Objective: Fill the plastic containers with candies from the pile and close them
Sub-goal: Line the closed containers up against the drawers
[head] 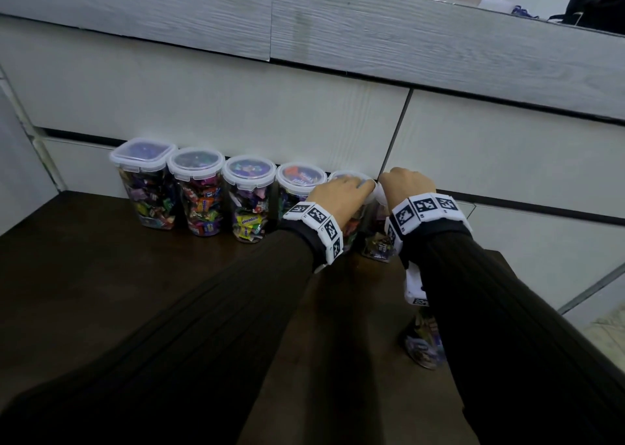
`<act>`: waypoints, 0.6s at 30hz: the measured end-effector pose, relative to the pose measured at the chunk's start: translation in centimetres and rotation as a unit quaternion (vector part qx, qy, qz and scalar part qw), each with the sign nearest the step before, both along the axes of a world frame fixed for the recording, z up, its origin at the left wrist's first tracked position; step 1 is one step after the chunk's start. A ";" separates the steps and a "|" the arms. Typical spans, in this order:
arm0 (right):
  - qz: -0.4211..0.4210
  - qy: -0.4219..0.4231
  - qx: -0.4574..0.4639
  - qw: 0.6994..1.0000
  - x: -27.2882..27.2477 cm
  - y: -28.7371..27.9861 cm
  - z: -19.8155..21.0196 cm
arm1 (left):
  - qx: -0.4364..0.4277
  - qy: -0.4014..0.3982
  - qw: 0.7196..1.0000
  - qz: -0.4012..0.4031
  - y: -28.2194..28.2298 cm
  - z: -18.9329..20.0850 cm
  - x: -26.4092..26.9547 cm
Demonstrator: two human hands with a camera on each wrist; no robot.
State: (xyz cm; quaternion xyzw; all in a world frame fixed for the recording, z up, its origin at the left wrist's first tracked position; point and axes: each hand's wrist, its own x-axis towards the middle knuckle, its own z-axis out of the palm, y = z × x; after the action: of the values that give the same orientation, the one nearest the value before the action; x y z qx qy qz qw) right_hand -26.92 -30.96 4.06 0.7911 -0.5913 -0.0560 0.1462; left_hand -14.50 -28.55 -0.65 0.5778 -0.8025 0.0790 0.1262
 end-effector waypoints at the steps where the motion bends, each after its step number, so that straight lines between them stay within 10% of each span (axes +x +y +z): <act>1: 0.004 -0.003 0.001 1.000 -0.2 0.0 0.0 | 0.003 0.001 1.000 0.000 0.1 0.1 0.0; 18: -0.022 -0.086 0.055 0.995 -1.7 4.0 2.1 | 0.011 -0.046 0.998 -0.044 6.1 0.2 1.0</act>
State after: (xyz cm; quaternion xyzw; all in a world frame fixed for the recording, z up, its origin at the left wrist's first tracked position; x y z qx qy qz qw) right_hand -28.58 -26.98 6.15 0.7867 -0.6148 -0.0234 0.0503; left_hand -13.49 -22.41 -0.45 0.5390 -0.8329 0.0910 0.0863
